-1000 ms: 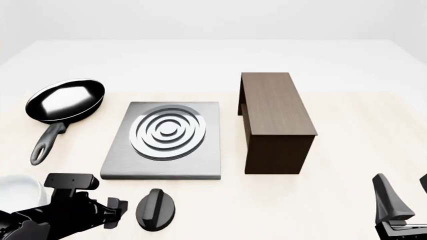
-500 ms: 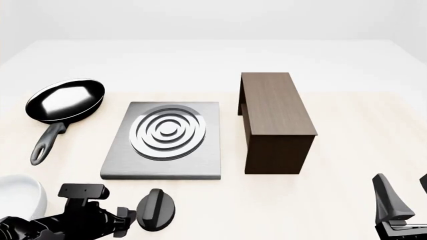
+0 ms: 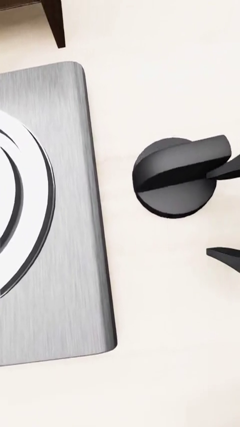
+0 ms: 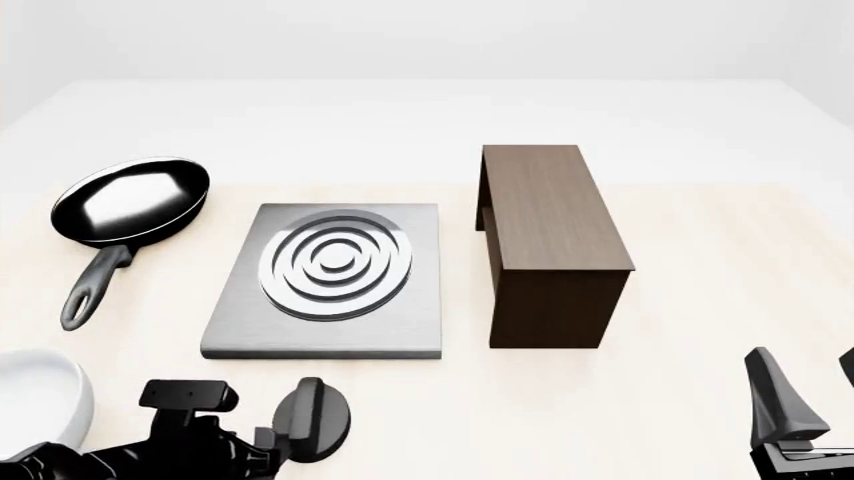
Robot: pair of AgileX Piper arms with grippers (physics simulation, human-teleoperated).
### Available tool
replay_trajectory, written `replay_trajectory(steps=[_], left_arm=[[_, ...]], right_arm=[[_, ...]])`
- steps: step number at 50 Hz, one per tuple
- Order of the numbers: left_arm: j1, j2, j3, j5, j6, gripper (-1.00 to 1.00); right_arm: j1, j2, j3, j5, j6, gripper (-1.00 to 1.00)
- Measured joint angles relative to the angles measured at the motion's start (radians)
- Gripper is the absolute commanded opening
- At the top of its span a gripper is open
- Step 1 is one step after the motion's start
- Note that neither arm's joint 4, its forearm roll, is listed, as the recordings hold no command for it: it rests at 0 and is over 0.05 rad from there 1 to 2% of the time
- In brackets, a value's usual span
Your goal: Turn on the stove.
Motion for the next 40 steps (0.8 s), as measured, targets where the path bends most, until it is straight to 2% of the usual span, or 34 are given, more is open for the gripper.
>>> replay_trajectory(steps=[12,23,29,40], left_arm=[[-0.047,0.027,-0.031,-0.001,-0.026,1.0],[-0.125,0.045,-0.076,0.01,-0.067,1.0],[-0.136,0.038,-0.085,0.038,-0.056,1.0],[-0.176,-0.026,-0.076,0.077,-0.084,1.0]], right_arm=[[0.0,0.0,0.0,0.0,0.0,1.0],[0.0,0.0,0.0,0.0,0.0,1.0],[0.0,0.0,0.0,0.0,0.0,1.0],[0.0,0.0,0.0,0.0,0.0,1.0]])
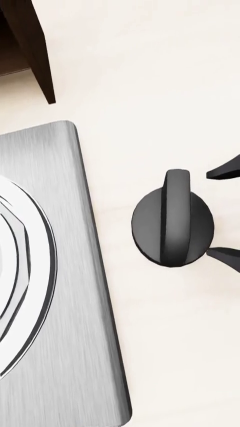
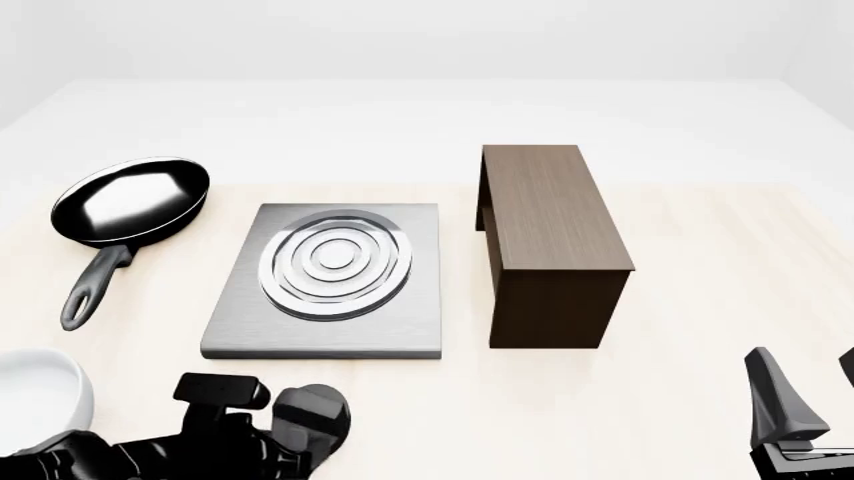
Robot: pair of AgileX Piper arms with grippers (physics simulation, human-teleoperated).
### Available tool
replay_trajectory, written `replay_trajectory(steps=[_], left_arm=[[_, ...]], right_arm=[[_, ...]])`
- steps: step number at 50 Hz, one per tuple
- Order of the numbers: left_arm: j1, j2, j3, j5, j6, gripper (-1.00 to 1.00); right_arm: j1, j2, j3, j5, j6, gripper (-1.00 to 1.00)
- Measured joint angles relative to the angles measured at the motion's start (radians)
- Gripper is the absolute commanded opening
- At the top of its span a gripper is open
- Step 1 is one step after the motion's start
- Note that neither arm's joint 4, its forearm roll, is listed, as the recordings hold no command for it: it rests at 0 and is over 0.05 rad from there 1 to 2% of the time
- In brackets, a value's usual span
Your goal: Turn on the stove.
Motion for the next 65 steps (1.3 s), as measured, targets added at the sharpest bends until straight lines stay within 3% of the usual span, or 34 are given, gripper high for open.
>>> replay_trajectory(steps=[7,15,22,30,43,56,65], left_arm=[[-0.004,-0.107,0.019,0.07,0.003,1.0],[0.06,-0.205,0.036,0.135,0.038,1.0],[0.168,-0.244,0.059,0.148,0.096,1.0],[0.371,-0.299,0.052,0.182,0.225,1.0],[0.617,-0.314,-0.024,0.211,0.372,1.0],[0.763,-0.317,-0.13,0.257,0.439,1.0],[0.868,-0.397,-0.241,0.372,0.468,1.0]], right_arm=[[0.0,0.0,0.0,0.0,0.0,1.0],[0.0,0.0,0.0,0.0,0.0,1.0],[0.0,0.0,0.0,0.0,0.0,1.0],[0.0,0.0,0.0,0.0,0.0,1.0],[0.0,0.0,0.0,0.0,0.0,1.0],[0.0,0.0,0.0,0.0,0.0,1.0],[0.0,0.0,0.0,0.0,0.0,1.0]])
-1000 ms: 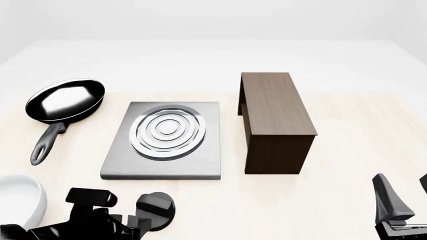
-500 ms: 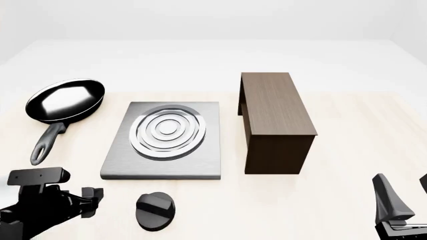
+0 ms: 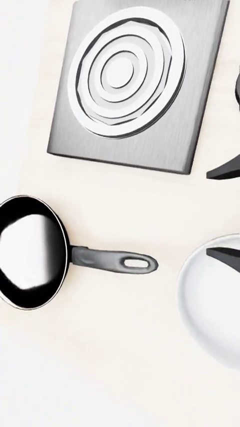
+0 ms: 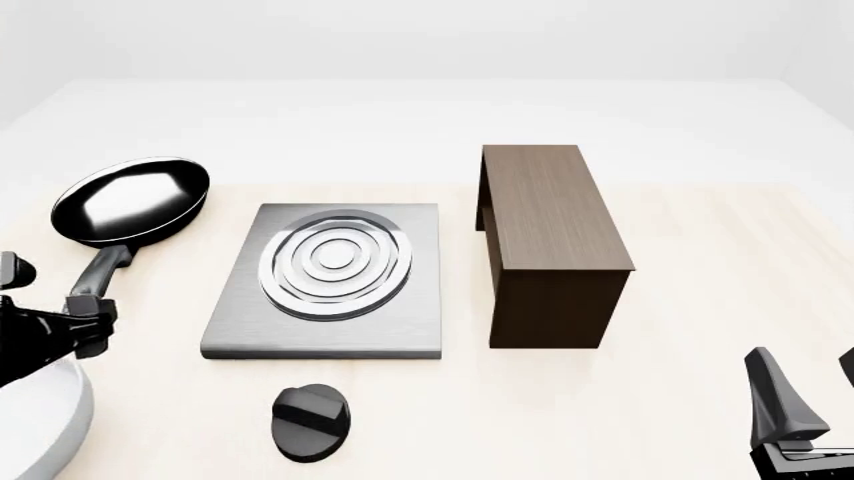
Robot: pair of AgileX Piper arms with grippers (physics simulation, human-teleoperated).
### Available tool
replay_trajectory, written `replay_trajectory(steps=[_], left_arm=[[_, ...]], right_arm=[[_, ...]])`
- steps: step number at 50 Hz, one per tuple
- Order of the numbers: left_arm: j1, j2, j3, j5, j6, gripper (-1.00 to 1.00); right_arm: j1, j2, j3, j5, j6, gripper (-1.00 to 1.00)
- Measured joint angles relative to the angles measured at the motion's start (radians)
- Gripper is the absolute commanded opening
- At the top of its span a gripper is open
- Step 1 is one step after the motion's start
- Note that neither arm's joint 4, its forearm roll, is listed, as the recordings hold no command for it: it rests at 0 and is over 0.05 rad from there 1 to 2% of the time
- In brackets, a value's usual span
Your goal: Turn on the stove.
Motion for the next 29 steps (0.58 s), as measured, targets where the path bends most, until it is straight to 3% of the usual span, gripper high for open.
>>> replay_trajectory(steps=[12,29], left_arm=[[0.113,-0.103,-0.158,0.16,-0.003,1.0],[0.248,-0.151,-0.284,0.252,-0.033,1.0]], right_arm=[[0.0,0.0,0.0,0.0,0.0,1.0],[0.0,0.0,0.0,0.0,0.0,1.0]])
